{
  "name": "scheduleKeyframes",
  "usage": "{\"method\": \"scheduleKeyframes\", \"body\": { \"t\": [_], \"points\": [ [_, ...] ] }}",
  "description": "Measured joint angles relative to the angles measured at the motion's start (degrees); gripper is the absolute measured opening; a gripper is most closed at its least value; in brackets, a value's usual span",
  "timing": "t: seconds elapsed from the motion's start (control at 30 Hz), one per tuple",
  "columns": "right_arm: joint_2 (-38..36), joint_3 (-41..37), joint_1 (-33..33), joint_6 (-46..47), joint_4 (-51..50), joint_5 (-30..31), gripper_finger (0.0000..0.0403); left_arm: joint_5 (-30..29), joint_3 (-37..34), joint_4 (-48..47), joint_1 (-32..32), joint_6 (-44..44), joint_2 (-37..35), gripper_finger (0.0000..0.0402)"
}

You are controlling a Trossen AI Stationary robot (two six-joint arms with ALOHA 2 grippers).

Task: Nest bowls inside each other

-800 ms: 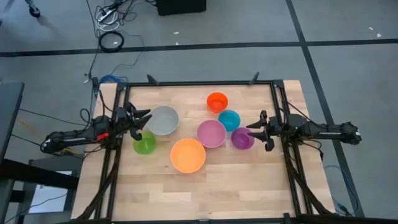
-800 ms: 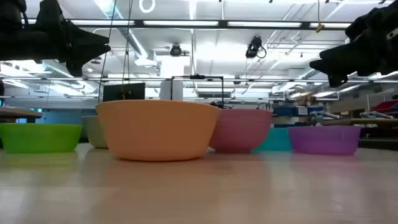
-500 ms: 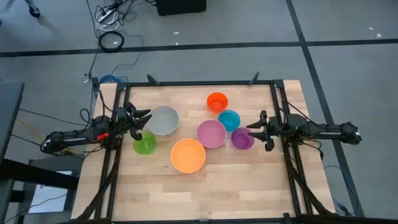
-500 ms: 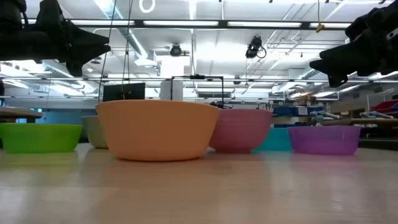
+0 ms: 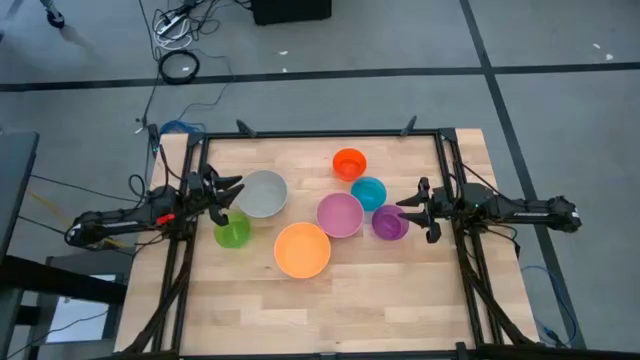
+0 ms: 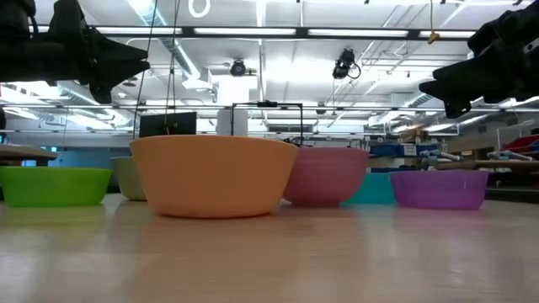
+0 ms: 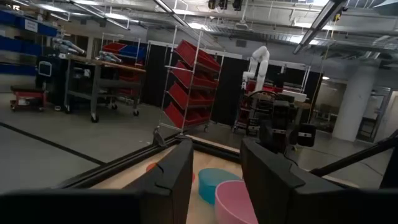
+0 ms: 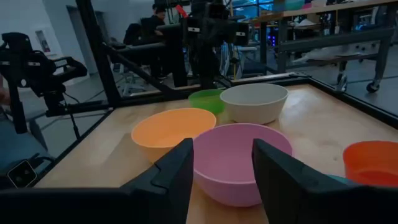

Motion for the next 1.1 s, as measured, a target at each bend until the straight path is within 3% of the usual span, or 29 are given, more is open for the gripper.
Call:
{"method": "scheduleKeyframes", "body": {
  "t": [0.6, 0.87, 0.97, 1.1],
  "points": [
    [0.0, 0.0, 0.02, 0.0, 5.25, 0.25, 0.0155, 0.0, -0.02, 0.5, 0.0, -0.06, -0.02, 0.0143],
    [-0.02, 0.02, 0.02, 6.97, 22.16, 8.04, 0.0155, 0.0, -0.01, 2.48, 0.0, -7.55, 0.0, 0.0143],
    [-0.02, 0.04, -0.04, 4.52, 27.37, 10.32, 0.0154, 0.02, -0.02, 5.83, 0.0, -10.35, -0.02, 0.0143],
    [0.0, 0.2, -0.04, 1.57, 27.13, 11.61, 0.0153, 0.0, -0.01, 8.86, 0.0, -10.69, -0.02, 0.0143]
  ]
}}
